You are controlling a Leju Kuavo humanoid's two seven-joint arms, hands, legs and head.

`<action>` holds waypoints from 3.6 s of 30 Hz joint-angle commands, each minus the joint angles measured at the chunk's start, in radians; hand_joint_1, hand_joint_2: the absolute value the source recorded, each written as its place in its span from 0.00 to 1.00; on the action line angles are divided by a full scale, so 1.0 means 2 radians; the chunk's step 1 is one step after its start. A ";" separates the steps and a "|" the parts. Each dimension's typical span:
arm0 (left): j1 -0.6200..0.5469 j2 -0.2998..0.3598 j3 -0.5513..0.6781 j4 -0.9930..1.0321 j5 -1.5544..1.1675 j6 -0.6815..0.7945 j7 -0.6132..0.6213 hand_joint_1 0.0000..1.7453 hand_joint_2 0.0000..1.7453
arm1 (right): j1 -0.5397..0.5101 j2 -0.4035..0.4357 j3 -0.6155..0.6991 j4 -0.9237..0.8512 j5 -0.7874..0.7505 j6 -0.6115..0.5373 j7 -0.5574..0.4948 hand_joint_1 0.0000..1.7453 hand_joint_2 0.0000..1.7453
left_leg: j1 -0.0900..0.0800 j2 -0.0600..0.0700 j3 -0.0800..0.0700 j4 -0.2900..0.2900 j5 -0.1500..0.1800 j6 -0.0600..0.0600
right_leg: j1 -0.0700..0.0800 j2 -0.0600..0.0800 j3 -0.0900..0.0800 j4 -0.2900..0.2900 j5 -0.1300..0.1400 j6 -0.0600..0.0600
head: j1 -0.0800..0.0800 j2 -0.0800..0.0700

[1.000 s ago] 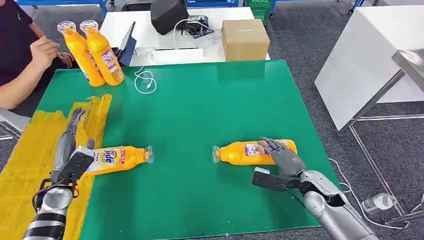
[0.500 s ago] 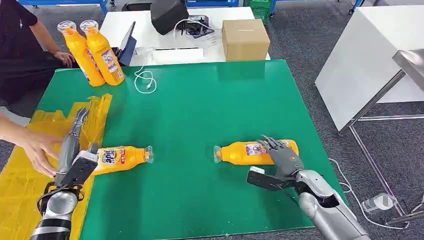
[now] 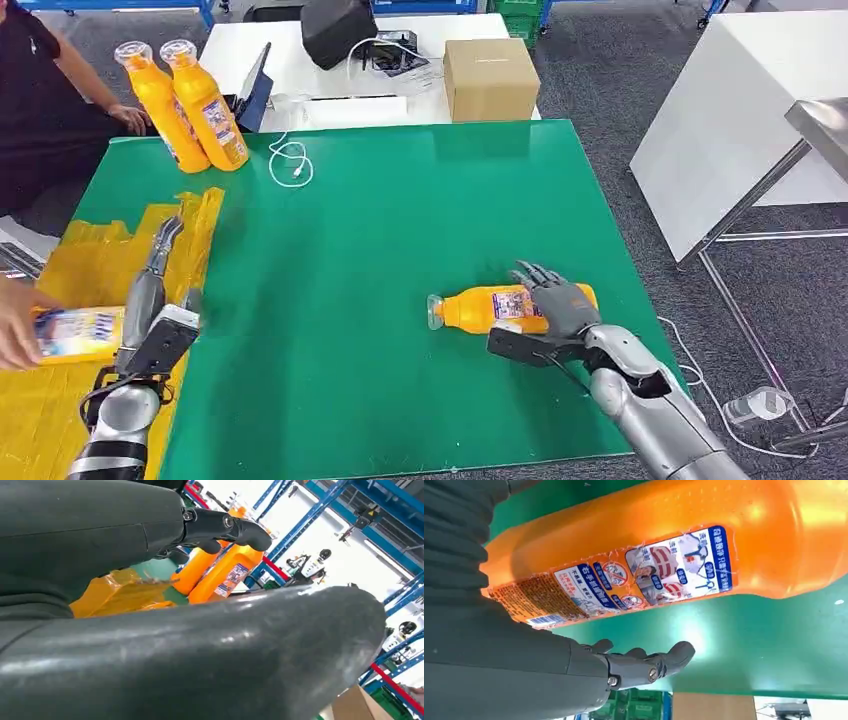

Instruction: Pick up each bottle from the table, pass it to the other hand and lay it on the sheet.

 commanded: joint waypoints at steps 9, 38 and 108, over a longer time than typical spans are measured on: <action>-0.021 -0.015 -0.017 0.031 0.023 -0.012 -0.004 0.00 0.00 | -0.055 -0.037 0.074 0.143 -0.002 0.075 0.033 0.00 1.00 | 0.001 -0.001 0.001 0.000 0.000 0.000 | 0.001 -0.001 0.002 -0.001 0.000 -0.001 | 0.000 0.000; 0.069 -0.073 -0.043 -0.052 0.302 -0.232 0.049 0.00 0.00 | 0.041 0.100 -0.034 -0.055 -0.070 -0.094 -0.043 1.00 1.00 | 0.001 0.002 0.002 0.001 -0.001 0.002 | 0.002 0.003 0.002 -0.001 0.001 0.001 | 0.000 0.000; 0.086 -0.130 -0.079 -0.113 0.343 -0.214 -0.031 1.00 1.00 | -0.060 0.260 0.278 0.061 -0.079 -0.071 -0.062 1.00 1.00 | 0.001 0.002 -0.001 0.000 0.001 0.002 | 0.002 0.001 0.000 -0.002 0.002 0.002 | 0.000 0.000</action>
